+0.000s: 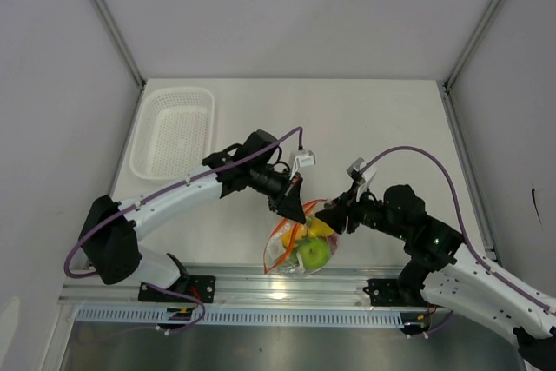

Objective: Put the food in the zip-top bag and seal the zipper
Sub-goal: Zip the zipper food storage bag at the center of the board.

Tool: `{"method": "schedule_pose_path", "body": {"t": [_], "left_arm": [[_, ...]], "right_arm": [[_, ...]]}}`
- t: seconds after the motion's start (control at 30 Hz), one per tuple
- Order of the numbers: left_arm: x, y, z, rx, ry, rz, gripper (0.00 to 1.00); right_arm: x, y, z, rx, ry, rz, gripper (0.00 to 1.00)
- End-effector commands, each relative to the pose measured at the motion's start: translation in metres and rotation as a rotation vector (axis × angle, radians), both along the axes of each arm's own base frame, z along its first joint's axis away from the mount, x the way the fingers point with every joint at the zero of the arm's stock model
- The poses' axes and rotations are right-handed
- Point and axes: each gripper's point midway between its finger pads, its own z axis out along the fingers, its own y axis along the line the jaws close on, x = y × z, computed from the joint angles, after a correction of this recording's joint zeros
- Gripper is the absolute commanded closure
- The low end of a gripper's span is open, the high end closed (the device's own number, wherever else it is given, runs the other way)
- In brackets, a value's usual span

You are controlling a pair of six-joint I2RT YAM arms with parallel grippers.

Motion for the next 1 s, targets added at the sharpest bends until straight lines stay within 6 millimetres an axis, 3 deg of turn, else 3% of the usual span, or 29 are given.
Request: {"method": "schedule_pose_path", "body": {"t": [0.0, 0.43, 0.6, 0.67, 0.77, 0.83, 0.93, 0.97], "left_arm": [[0.004, 0.001, 0.007, -0.028, 0.002, -0.008, 0.99], [0.007, 0.001, 0.006, -0.031, 0.010, -0.007, 0.99], [0.008, 0.001, 0.004, -0.029, 0.012, -0.006, 0.99], [0.008, 0.001, 0.003, -0.025, 0.016, -0.009, 0.99], [0.007, 0.002, 0.003, -0.026, 0.014, -0.010, 0.99], [0.008, 0.001, 0.004, -0.029, 0.012, -0.010, 0.99], [0.010, 0.001, 0.006, -0.028, -0.001, 0.003, 0.99], [0.016, 0.001, 0.008, -0.021, -0.026, 0.023, 0.94]], "right_arm": [[0.002, -0.003, 0.019, 0.042, -0.087, 0.004, 0.56], [0.012, -0.003, -0.002, 0.033, -0.036, -0.034, 0.58], [0.017, -0.002, -0.007, 0.029, -0.037, -0.038, 0.68], [0.019, -0.002, -0.008, 0.026, -0.043, -0.042, 0.79], [0.021, -0.004, -0.006, 0.036, -0.051, -0.050, 0.85], [0.022, -0.005, -0.002, 0.053, -0.059, -0.058, 0.99], [0.020, -0.004, 0.007, 0.080, -0.072, -0.047, 1.00], [0.020, -0.004, 0.010, 0.085, -0.074, -0.046, 1.00]]}}
